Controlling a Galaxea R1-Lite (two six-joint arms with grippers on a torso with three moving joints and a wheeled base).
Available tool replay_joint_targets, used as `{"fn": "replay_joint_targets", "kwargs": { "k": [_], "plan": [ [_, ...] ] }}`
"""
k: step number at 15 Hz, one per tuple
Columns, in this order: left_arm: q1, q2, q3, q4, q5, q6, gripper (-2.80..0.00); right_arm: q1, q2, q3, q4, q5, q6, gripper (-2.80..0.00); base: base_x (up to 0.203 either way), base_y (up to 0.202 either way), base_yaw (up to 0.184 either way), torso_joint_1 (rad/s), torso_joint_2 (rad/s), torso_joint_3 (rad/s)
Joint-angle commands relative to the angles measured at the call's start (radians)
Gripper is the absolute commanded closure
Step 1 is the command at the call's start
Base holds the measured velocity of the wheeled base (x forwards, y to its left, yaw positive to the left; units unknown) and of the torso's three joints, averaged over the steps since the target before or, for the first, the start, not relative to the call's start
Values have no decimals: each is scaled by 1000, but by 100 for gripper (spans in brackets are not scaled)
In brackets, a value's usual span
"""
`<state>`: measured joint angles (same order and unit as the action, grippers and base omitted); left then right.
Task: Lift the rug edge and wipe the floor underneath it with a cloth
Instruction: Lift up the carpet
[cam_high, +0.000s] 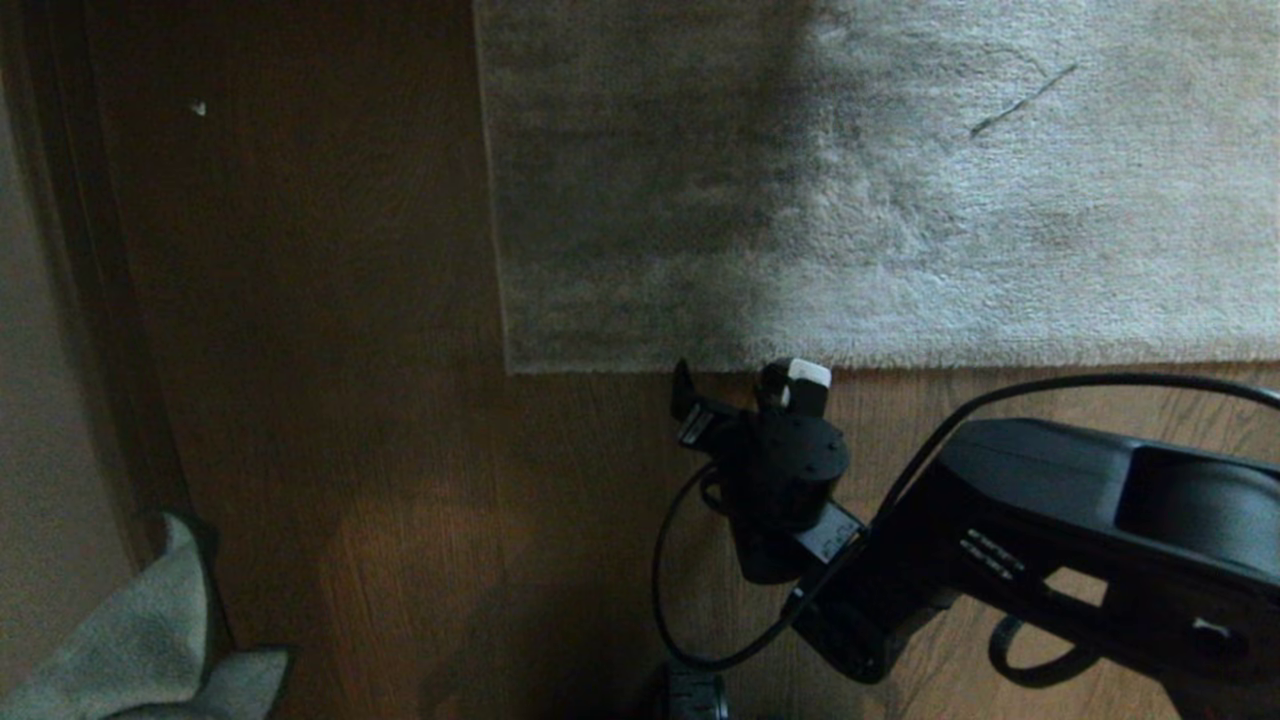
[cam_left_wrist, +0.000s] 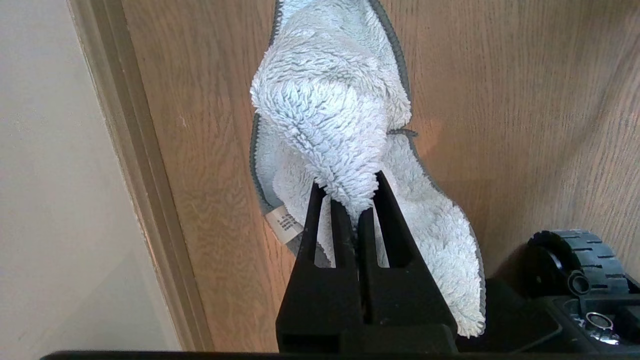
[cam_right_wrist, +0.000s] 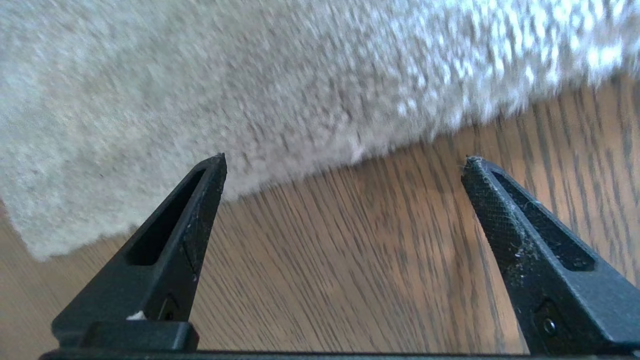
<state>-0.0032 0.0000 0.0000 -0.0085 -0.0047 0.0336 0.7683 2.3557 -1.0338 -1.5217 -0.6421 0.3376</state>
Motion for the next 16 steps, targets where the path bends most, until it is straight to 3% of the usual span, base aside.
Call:
{"fn": "replay_joint_targets", "kwargs": {
  "k": [1,16],
  "plan": [
    [0,0,0,-1,0,0,0,0,13,-14,-48,-4,4,-280,0,0,0,0,0,0],
    [0,0,0,-1,0,0,0,-38,25,-152,-48,7,-40,-280,0,0,0,0,0,0]
  ]
}}
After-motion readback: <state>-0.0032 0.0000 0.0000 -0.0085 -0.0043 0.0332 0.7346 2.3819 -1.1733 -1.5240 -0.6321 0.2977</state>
